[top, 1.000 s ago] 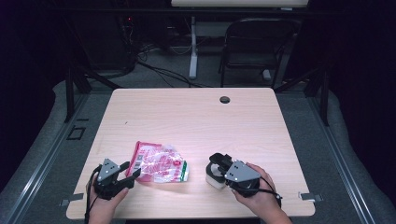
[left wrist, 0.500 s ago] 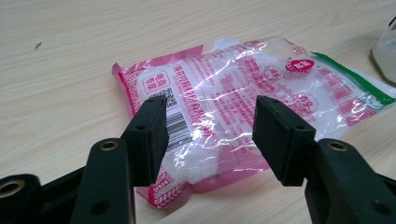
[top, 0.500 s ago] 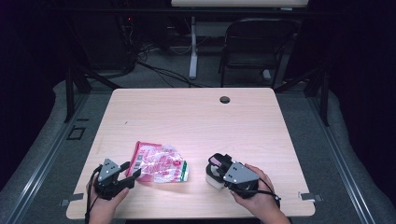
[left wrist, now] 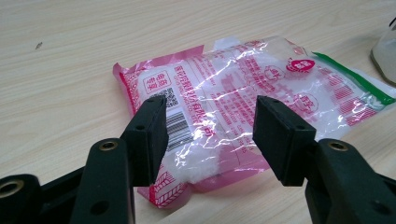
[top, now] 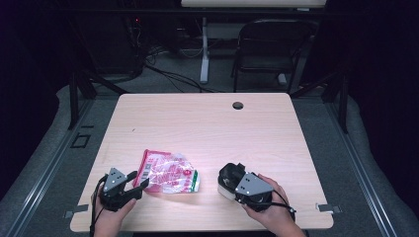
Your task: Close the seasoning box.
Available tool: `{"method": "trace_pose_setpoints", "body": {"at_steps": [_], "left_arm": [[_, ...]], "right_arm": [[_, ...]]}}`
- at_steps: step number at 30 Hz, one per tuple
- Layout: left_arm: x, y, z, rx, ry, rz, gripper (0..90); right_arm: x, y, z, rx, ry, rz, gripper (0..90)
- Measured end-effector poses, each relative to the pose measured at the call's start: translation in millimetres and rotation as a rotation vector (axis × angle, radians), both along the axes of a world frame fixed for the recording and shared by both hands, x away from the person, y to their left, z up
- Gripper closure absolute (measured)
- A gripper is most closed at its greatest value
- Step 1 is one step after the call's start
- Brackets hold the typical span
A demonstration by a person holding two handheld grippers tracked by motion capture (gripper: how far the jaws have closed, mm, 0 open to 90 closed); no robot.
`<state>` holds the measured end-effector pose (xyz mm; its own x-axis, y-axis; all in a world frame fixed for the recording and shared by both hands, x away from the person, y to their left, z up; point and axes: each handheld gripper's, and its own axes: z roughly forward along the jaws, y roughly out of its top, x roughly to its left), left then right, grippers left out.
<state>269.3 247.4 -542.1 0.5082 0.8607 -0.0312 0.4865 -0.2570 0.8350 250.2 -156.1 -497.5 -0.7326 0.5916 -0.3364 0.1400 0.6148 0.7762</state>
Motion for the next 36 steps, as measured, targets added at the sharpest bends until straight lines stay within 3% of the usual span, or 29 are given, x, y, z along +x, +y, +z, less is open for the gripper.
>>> {"method": "trace_pose_setpoints", "body": {"at_steps": [14, 36], "left_arm": [[-0.4, 1.2, 0.2, 0.002, 0.002, 0.002, 44.8], [1.0, 0.8, 0.2, 0.006, 0.001, -0.003, 44.6]], "right_arm": [[-0.2, 3.2, -3.9, 0.037, 0.035, 0.035, 54.5], [0.2, 0.0, -3.3, 0.05, 0.02, 0.011, 52.8]]}}
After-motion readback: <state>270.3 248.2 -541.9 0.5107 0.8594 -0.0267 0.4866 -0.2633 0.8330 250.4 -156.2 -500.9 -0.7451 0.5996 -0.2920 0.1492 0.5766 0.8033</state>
